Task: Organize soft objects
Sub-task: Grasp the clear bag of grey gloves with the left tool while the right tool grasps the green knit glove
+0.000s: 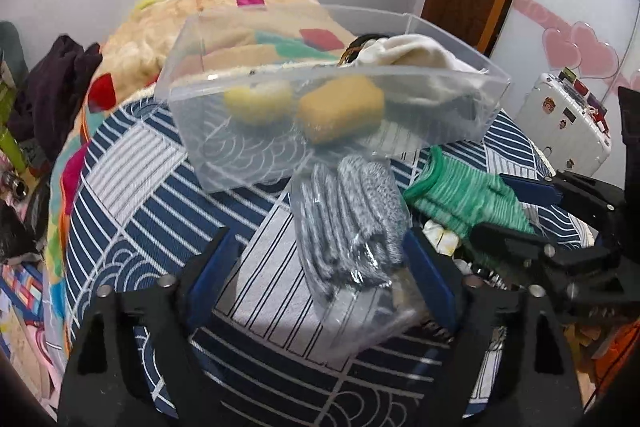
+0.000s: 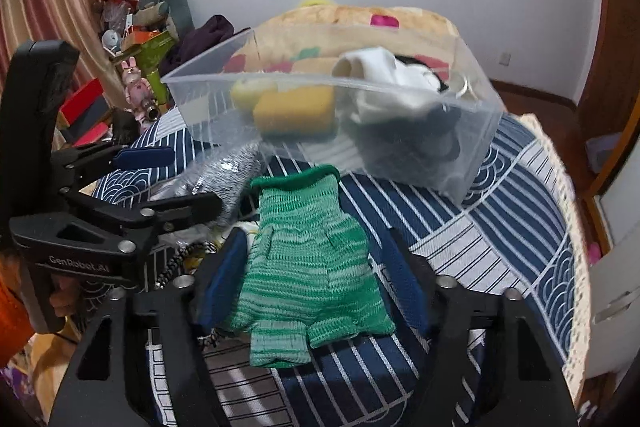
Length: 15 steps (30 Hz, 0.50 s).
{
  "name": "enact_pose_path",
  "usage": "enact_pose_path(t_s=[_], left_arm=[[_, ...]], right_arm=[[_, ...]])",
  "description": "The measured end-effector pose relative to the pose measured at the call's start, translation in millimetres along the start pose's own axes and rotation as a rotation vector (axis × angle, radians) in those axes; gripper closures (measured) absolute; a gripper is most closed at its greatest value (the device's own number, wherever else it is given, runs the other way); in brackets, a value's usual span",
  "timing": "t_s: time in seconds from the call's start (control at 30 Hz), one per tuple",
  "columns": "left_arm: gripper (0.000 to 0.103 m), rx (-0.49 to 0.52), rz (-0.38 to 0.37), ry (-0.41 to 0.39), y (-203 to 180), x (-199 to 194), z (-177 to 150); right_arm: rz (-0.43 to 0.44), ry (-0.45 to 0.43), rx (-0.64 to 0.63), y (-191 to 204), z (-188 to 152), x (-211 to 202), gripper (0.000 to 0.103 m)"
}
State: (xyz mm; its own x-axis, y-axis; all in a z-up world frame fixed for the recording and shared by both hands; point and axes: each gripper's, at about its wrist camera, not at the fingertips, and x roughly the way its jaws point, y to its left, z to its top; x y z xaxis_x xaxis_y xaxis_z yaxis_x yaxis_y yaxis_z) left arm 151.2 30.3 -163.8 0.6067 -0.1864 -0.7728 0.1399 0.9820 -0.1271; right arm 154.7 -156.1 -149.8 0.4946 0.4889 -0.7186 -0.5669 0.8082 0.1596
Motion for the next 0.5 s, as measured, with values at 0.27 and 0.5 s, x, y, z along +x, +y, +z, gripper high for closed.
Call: enact_pose_path(t_s=[0.27,0.5], left_arm=[[0.061,0.003,-0.063,-0.003,-1,-3,-5],[0.071,0.056,-0.029,-0.043,-14,-14,-8]], right_arm=[[0.018,-0.013,0.022,-5,-6,-2,0.066],[0.037,-0.04,0.038,-7,-10,-12,0.089]])
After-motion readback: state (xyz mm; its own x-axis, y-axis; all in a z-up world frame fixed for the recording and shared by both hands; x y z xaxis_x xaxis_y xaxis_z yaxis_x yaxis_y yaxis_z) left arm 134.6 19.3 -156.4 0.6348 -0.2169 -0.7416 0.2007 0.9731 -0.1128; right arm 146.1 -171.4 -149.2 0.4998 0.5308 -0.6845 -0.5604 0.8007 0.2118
